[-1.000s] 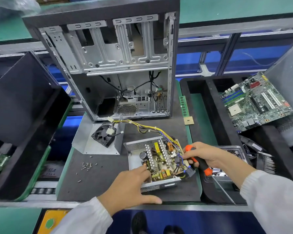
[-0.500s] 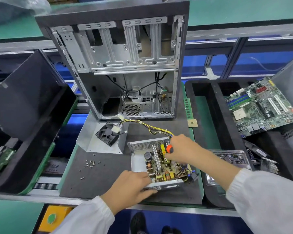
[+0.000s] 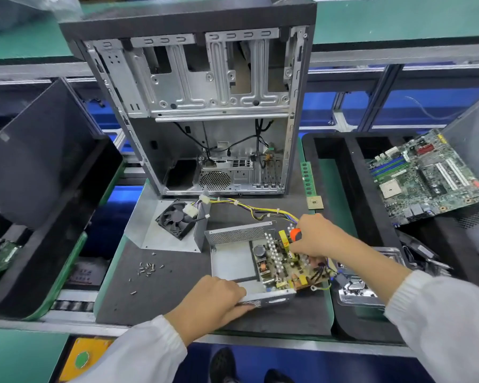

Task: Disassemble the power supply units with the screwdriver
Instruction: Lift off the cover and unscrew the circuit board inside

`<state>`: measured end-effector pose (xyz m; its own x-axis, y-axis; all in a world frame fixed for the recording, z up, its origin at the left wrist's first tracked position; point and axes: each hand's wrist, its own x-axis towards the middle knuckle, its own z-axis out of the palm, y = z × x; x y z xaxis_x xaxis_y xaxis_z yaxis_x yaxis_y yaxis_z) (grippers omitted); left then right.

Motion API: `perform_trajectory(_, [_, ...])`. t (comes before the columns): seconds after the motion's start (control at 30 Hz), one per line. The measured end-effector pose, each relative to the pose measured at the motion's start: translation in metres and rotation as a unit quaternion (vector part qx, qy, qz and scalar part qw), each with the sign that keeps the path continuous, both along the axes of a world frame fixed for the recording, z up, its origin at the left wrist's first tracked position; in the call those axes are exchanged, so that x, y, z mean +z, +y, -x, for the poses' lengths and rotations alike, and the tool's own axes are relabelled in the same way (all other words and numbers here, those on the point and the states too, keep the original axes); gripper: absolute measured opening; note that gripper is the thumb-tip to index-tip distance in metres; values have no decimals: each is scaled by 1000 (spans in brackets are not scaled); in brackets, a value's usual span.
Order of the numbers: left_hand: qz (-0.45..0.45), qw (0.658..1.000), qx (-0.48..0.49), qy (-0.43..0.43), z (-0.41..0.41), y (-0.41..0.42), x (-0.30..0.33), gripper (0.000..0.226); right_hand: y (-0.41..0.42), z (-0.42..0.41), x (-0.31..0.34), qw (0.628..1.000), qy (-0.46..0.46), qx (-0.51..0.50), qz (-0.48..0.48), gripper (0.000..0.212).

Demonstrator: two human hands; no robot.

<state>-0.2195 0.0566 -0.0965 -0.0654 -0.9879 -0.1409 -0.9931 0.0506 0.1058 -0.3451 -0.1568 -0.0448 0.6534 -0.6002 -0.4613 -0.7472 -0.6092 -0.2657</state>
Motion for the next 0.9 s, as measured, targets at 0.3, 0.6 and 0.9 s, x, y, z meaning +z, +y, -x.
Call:
perform_trajectory(0.3, [49, 993, -36, -98, -22, -4, 12, 50, -24, 2, 21, 999, 44, 15, 9, 27])
perform_trajectory(0.6, [60, 995, -10, -84, -19, -5, 9, 39, -41, -19, 88, 991, 68, 90, -76, 20])
perform_trajectory(0.9, [-22, 994, 71, -77, -17, -30, 19, 22, -11, -68, 117, 988, -23, 71, -135, 23])
